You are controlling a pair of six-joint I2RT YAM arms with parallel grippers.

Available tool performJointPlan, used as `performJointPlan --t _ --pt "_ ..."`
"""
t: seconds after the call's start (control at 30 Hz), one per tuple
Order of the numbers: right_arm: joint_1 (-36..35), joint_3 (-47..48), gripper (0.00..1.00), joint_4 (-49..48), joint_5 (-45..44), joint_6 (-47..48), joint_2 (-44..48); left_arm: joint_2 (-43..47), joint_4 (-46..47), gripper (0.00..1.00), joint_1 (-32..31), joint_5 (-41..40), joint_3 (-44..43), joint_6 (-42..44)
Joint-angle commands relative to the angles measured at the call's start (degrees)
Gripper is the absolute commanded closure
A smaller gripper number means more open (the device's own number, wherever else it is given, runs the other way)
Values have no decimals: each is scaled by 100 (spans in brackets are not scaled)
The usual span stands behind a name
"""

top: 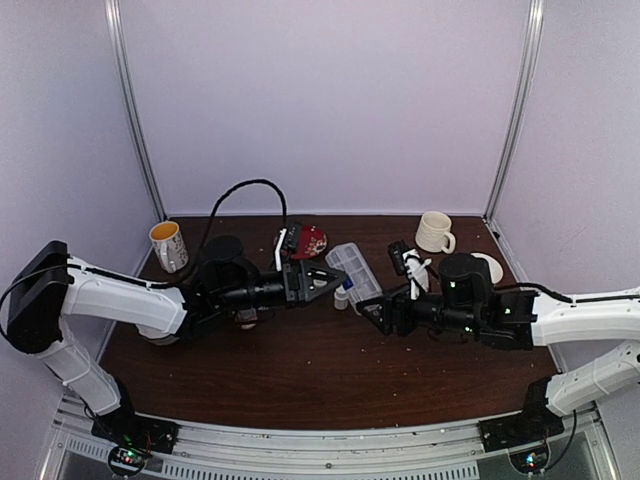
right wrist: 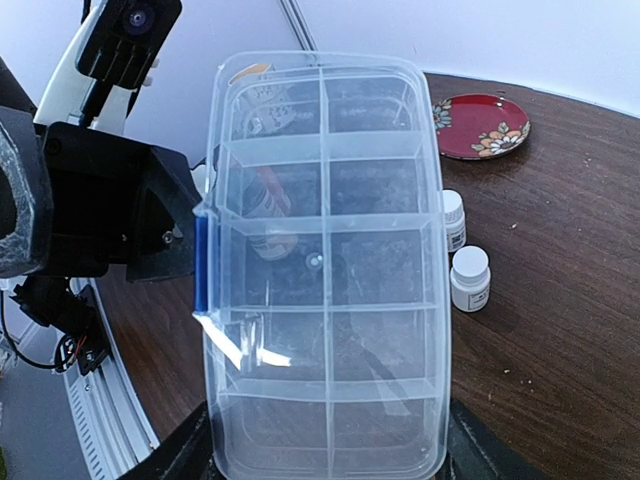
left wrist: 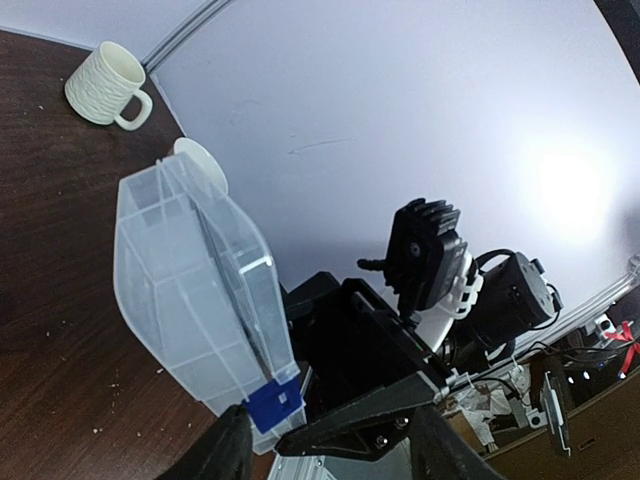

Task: Sort the pills into containers
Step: Open the lid of the pill container.

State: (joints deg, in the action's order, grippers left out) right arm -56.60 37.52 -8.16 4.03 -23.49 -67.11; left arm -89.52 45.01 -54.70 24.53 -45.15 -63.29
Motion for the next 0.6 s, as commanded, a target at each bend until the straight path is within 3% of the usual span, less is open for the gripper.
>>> performJointPlan --t 0.0,0.57 --pt "9 167 56 -76 -96 72 -95 -188 301 44 -33 253 -254 -132" --pt "9 283 57 108 -376 78 -471 -229 530 50 -127 447 -449 -280"
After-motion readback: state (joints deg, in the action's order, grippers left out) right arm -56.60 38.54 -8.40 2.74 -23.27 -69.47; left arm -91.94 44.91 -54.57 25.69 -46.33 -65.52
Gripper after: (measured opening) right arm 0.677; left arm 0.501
